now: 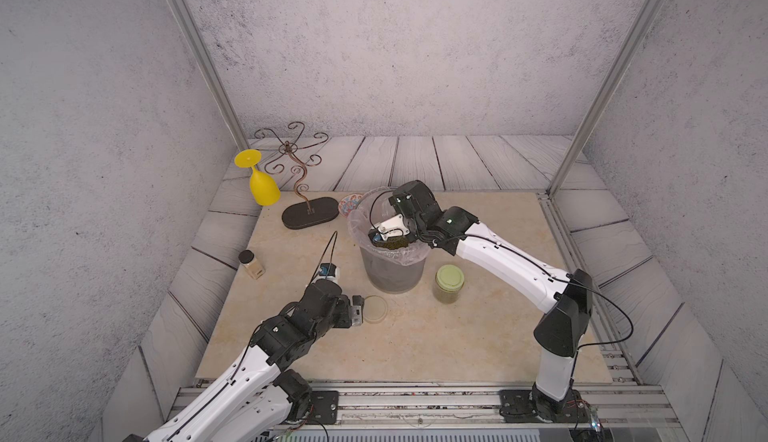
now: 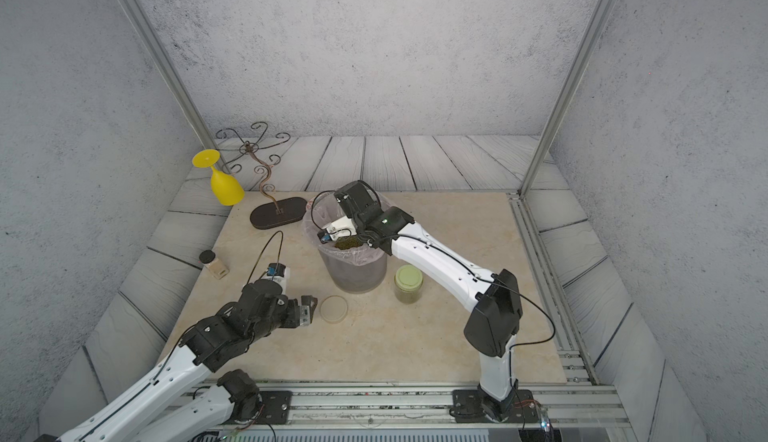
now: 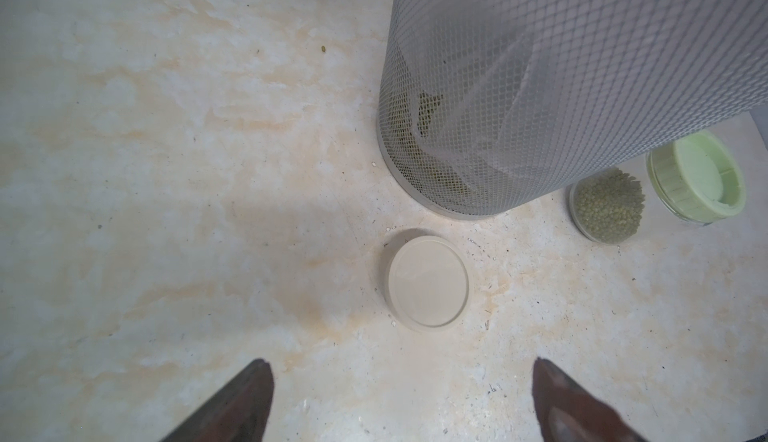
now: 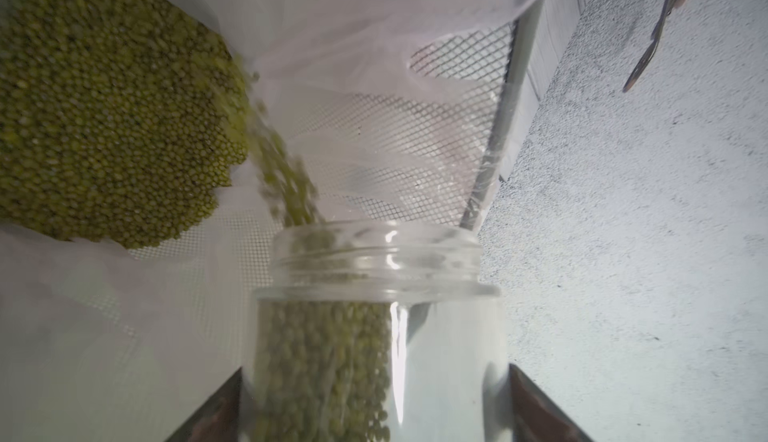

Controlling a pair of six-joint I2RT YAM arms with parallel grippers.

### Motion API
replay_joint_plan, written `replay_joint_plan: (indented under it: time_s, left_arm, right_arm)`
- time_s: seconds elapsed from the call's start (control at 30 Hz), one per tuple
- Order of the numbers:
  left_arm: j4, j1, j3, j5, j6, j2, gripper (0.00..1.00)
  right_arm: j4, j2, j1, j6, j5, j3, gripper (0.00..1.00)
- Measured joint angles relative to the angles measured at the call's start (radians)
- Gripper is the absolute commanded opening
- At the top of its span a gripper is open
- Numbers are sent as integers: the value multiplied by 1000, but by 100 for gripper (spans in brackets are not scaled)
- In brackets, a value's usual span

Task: Empty moldy mung beans from jars
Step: Pour the moldy mung beans from the jar into the trash bin.

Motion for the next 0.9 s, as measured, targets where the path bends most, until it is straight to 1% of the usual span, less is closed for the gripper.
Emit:
replay_joint_plan:
  time_s: [0.17,0.4,0.63,0.9]
  left_arm:
    - [-23,10,0,0,21,-24,98]
    - [-34,18,-2,10,39,-31,98]
    - [-34,20,-2,21,48,-24,98]
    - [-28,27,-12,27,60,-25,98]
  right_arm:
    - [58,0,-13,-146,-10,2,55]
    - [120,0,-26,-299,-23,-4,57]
    - [211,0,-32,-421,-42,-53,57]
    - [232,0,-32,-525,-96,-88,57]
